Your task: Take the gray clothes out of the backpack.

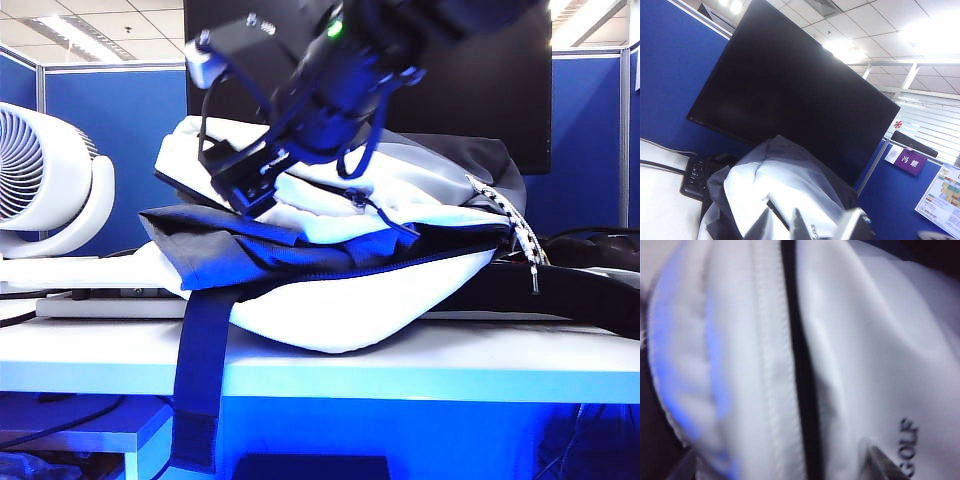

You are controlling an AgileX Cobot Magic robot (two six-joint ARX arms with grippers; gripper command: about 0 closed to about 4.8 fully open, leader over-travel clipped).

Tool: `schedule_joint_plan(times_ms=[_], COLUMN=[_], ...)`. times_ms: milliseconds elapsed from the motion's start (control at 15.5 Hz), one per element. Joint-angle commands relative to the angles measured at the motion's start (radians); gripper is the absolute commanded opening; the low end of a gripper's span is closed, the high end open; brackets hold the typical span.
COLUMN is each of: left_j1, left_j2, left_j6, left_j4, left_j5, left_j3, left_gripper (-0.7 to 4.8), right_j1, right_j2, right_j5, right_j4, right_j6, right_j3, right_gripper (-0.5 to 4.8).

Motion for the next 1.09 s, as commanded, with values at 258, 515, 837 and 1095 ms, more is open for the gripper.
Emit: schedule_joint_plan(times_ms=[258,515,837,1095], left_j1=[0.0,0.0,0.0,-0.009], left_j2=[-0.003,-0.002,0.089,0.226], left_j6=[0.019,0.142,0.21,0.213], left_j4=[0.006,-0.024,-0.005,0.033], left_j5=[0.008,0.081,0.138,0.204], left_j3=[0.003,0.003,0.003,0.003], left_gripper=[0.6,0.6,0.59,0.59], right_j1=[-0.043,-0.069,-0.102,-0.16], right_j2=[0.039,0.027,0.001,-0.002], right_j5=[0.081,0.089,0.084,0.083], right_j4=[0.04,0.044,0.039,0.035], right_j6=[-0.002,0.004,0.062,0.09], right_j3=[0.086,0.161,0.313,0.376], right_gripper=[-0.04,-0.05,-0.05,-0.05])
